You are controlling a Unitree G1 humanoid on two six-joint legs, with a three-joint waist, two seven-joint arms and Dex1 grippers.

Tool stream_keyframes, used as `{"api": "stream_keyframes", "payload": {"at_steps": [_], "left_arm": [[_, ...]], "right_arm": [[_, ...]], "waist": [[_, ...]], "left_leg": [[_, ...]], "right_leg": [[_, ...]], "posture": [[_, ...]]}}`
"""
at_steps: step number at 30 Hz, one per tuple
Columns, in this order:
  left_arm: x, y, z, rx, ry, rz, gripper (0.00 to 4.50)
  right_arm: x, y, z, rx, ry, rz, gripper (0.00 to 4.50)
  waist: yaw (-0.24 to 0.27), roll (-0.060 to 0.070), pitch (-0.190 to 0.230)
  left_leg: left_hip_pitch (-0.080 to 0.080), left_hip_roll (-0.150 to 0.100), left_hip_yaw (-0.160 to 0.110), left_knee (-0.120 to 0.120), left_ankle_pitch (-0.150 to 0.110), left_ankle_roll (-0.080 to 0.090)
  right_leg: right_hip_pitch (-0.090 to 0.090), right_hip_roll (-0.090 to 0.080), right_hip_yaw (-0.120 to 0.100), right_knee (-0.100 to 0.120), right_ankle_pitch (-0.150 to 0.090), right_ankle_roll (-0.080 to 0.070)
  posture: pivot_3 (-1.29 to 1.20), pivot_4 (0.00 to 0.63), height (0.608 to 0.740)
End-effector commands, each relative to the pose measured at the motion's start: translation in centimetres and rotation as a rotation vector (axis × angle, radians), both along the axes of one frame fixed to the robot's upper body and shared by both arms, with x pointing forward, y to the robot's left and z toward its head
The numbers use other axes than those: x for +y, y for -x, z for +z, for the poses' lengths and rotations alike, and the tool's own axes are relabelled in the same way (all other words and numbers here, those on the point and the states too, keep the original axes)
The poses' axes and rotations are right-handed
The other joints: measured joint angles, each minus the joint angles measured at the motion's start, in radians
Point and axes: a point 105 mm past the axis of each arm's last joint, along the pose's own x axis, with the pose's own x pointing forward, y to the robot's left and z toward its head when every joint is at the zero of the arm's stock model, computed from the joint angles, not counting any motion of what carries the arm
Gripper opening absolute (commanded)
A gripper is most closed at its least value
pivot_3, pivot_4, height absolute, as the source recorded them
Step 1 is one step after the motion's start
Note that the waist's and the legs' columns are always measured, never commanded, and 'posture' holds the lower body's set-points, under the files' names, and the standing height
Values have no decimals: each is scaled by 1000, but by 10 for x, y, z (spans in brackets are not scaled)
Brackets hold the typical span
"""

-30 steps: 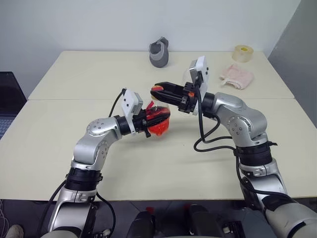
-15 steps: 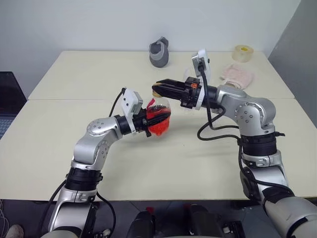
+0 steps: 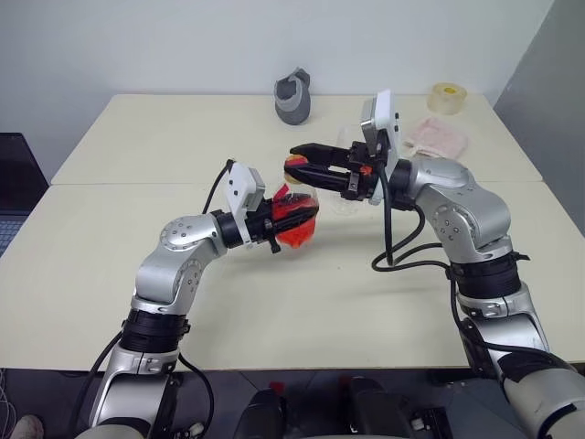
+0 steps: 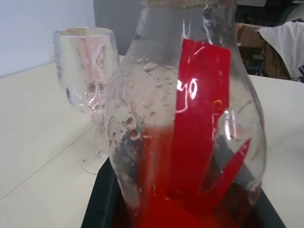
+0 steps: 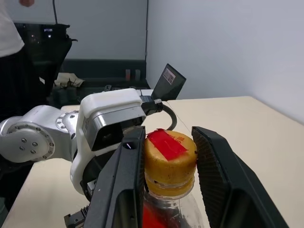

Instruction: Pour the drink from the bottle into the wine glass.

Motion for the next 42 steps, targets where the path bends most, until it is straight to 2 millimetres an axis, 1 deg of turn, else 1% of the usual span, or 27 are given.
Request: {"api": "stream_keyframes", "payload": {"at_steps": [1,4,9,10,11,15,17,18,24,27,36,42], "left_arm": [[0,1,6,-24,7,0,1344],[-1,0,7,-26,8,-1,1344],[0,-1,8,-28,10,3,1344],[0,-1,8,-28,10,3,1344],[0,-1,8,-28,10,3,1344],[1,-1,9,-27,7,5,1344],[1,-1,8,-27,5,5,1344],[1,-1,8,-26,5,5,1344],[0,-1,9,-26,7,5,1344],[0,-1,9,-26,7,4,1344],[-1,-1,10,-26,9,2,1344],[-2,-3,12,-28,10,0,1344]], "right_arm": [[-5,5,21,-28,-58,3,1214],[-4,5,15,-42,-31,-9,1214],[-1,3,12,-44,-40,-39,1214],[0,3,12,-40,-44,-41,1963],[0,3,12,-39,-47,-43,2185],[3,4,10,-56,-38,-45,3536],[3,4,10,-55,-39,-46,4360],[3,4,10,-56,-38,-45,4443],[5,3,10,-60,-29,-47,4443],[2,0,10,-60,-21,-67,4443],[-28,-21,1,-54,16,-223,4443],[-52,-20,-9,-49,59,-275,4443]], "waist": [[0,0,0],[0,0,0],[0,0,0],[0,0,0],[0,0,0],[0,0,0],[0,0,0],[0,0,0],[0,0,0],[0,0,0],[0,0,0],[3,0,0]], "left_leg": [[0,0,0,0,0,0],[0,0,0,0,0,0],[0,0,0,0,0,0],[0,0,0,0,0,0],[0,0,0,0,0,0],[0,0,0,0,0,0],[0,0,0,0,0,0],[0,0,0,0,0,0],[0,0,0,0,0,0],[0,0,0,0,0,0],[0,0,0,0,0,0],[0,-1,0,0,0,0]], "right_leg": [[0,0,0,0,0,0],[0,0,0,0,0,0],[0,0,0,0,0,0],[0,0,0,0,0,0],[0,0,0,0,0,0],[0,0,0,0,0,0],[0,0,0,0,0,0],[0,0,0,0,0,0],[0,0,0,0,0,0],[0,0,0,0,0,0],[0,0,0,0,0,0],[0,0,0,0,0,0]], "posture": [[0,150,740],[0,150,740],[0,150,740],[0,150,740],[0,150,740],[0,150,740],[0,150,740],[0,150,740],[0,150,740],[0,150,740],[0,150,740],[0,150,740]]}}
